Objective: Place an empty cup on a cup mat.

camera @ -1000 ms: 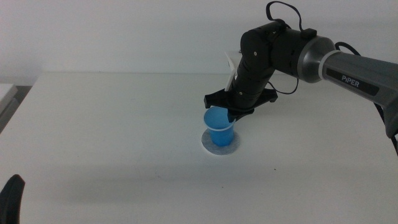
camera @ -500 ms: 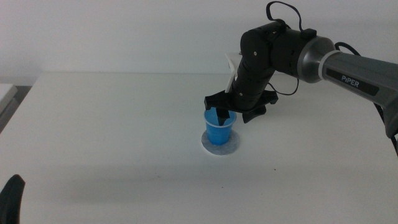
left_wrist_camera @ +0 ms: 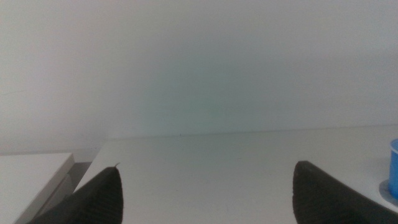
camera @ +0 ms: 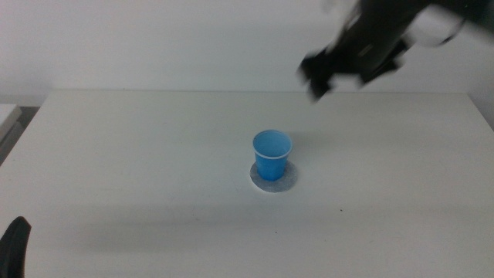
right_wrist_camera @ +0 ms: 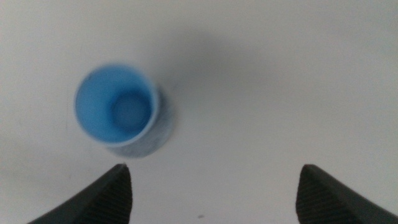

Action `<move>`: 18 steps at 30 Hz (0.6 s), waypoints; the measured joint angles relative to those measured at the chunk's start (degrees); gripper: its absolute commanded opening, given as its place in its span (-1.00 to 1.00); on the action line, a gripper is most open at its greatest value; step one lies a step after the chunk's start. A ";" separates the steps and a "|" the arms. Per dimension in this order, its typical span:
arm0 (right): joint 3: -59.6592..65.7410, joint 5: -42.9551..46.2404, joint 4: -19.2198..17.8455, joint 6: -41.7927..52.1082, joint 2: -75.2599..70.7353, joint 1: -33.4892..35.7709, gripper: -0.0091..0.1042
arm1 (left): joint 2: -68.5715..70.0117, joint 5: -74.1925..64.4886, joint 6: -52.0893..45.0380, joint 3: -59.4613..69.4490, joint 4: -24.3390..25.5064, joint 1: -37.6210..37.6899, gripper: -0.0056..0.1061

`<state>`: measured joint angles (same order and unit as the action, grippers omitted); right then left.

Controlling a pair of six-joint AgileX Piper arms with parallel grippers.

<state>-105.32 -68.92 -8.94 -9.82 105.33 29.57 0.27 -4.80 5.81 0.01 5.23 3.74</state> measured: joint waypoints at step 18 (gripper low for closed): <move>39.26 4.55 0.68 -4.32 -45.36 -11.99 0.72 | 0.00 0.00 0.00 0.00 0.00 0.00 0.78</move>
<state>-66.06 -64.36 -8.26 -14.14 59.97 17.59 0.27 -4.80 5.81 0.01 5.23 3.74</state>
